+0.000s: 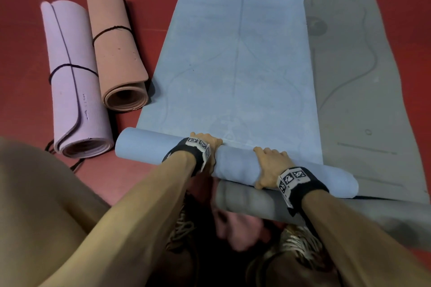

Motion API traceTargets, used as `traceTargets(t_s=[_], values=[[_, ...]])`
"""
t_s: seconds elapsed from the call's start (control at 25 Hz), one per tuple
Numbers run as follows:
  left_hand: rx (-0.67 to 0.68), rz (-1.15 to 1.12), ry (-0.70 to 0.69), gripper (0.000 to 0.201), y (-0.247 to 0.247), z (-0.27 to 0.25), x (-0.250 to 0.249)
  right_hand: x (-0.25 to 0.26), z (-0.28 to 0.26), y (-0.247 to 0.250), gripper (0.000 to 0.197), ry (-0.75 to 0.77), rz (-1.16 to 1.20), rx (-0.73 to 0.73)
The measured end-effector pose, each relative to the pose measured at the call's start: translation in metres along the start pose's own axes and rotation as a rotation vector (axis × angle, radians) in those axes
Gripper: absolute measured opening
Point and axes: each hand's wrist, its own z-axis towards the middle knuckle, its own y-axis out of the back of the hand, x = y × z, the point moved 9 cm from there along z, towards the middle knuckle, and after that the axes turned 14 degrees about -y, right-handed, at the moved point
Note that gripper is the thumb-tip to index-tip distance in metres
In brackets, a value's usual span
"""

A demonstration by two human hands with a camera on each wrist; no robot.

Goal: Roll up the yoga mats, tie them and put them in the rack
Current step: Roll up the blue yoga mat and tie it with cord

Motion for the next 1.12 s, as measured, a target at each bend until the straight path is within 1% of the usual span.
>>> traceTargets(t_s=[0.08, 0.16, 0.28, 0.36, 0.44, 0.52, 0.6, 0.68, 0.72, 0.76, 0.8, 0.88, 1.0, 1.04, 1.12], values=[[-0.008, -0.019, -0.005, 0.074, -0.006, -0.004, 0.002, 0.003, 0.003, 0.002, 0.087, -0.010, -0.016, 0.041], [-0.075, -0.009, -0.031, 0.089, -0.010, -0.011, -0.001, 0.003, 0.010, 0.004, 0.083, -0.040, -0.014, 0.110], [-0.209, 0.078, -0.052, 0.098, -0.011, -0.023, -0.010, 0.000, 0.019, 0.010, 0.079, -0.067, 0.034, 0.229], [-0.218, 0.099, -0.042, 0.100, -0.014, -0.024, -0.012, 0.000, 0.022, 0.011, 0.075, -0.063, 0.049, 0.287], [-0.205, 0.072, -0.044, 0.096, -0.015, -0.023, -0.011, -0.001, 0.023, 0.008, 0.073, -0.069, 0.068, 0.312], [-0.181, 0.059, -0.051, 0.088, -0.008, -0.020, -0.008, -0.001, 0.022, 0.003, 0.082, -0.083, 0.088, 0.296], [-0.122, 0.036, -0.041, 0.078, -0.005, -0.013, -0.006, -0.003, 0.019, 0.002, 0.095, -0.078, 0.076, 0.221], [-0.035, 0.080, -0.010, 0.059, 0.001, -0.005, -0.006, -0.002, 0.013, 0.003, 0.098, -0.033, 0.038, 0.110], [0.022, 0.102, -0.002, 0.055, 0.001, -0.003, -0.009, 0.001, 0.008, 0.002, 0.099, -0.009, 0.018, 0.079], [0.072, 0.119, 0.001, 0.056, -0.001, 0.000, -0.009, 0.002, 0.004, 0.001, 0.100, 0.010, 0.005, 0.057], [0.101, 0.131, -0.018, 0.062, -0.002, 0.003, -0.010, 0.003, 0.001, 0.000, 0.102, 0.016, -0.006, 0.042], [0.095, 0.066, -0.067, 0.075, -0.008, 0.007, -0.010, 0.003, 0.001, -0.001, 0.101, 0.003, -0.002, 0.040], [0.063, -0.007, -0.051, 0.095, -0.010, -0.001, -0.003, 0.004, 0.007, 0.000, 0.096, -0.018, 0.014, 0.099], [0.035, -0.034, -0.051, 0.101, -0.011, -0.005, -0.003, 0.004, 0.010, 0.001, 0.094, -0.030, 0.027, 0.129], [-0.079, -0.031, -0.075, 0.104, -0.011, -0.014, -0.008, 0.002, 0.015, 0.005, 0.089, -0.049, 0.064, 0.186]])
